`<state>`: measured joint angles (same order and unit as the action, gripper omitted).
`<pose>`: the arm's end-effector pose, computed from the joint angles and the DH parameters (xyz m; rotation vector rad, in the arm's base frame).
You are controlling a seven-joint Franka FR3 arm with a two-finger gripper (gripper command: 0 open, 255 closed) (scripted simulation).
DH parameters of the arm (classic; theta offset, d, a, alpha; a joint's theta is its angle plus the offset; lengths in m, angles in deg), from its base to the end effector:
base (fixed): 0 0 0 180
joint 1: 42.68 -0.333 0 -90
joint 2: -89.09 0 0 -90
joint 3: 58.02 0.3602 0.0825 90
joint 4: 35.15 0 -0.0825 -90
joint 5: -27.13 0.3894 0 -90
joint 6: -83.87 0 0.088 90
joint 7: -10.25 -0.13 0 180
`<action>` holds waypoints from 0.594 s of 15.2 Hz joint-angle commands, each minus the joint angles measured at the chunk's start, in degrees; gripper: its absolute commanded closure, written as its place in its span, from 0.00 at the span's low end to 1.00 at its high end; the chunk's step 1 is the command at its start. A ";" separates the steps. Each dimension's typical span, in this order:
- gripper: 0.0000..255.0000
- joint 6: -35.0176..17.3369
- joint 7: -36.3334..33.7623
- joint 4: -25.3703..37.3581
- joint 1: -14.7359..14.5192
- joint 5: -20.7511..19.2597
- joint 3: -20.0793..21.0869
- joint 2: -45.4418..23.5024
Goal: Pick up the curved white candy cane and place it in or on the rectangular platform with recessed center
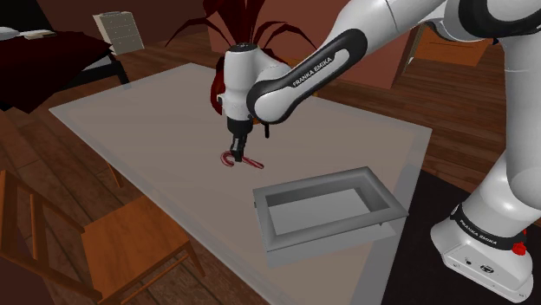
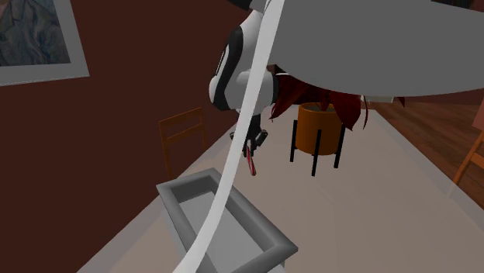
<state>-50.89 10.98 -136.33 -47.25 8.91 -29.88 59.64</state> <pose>0.6109 0.3366 0.3272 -2.9035 -1.0963 -0.2226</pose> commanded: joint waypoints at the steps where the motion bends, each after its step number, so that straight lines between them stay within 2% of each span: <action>1: 1.00 1.15 0.35 0.28 0.27 0.60 0.41 0.93; 9: 1.00 5.87 1.71 2.28 1.09 2.73 1.72 3.95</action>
<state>-45.84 12.37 -134.51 -46.33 11.30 -28.34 63.19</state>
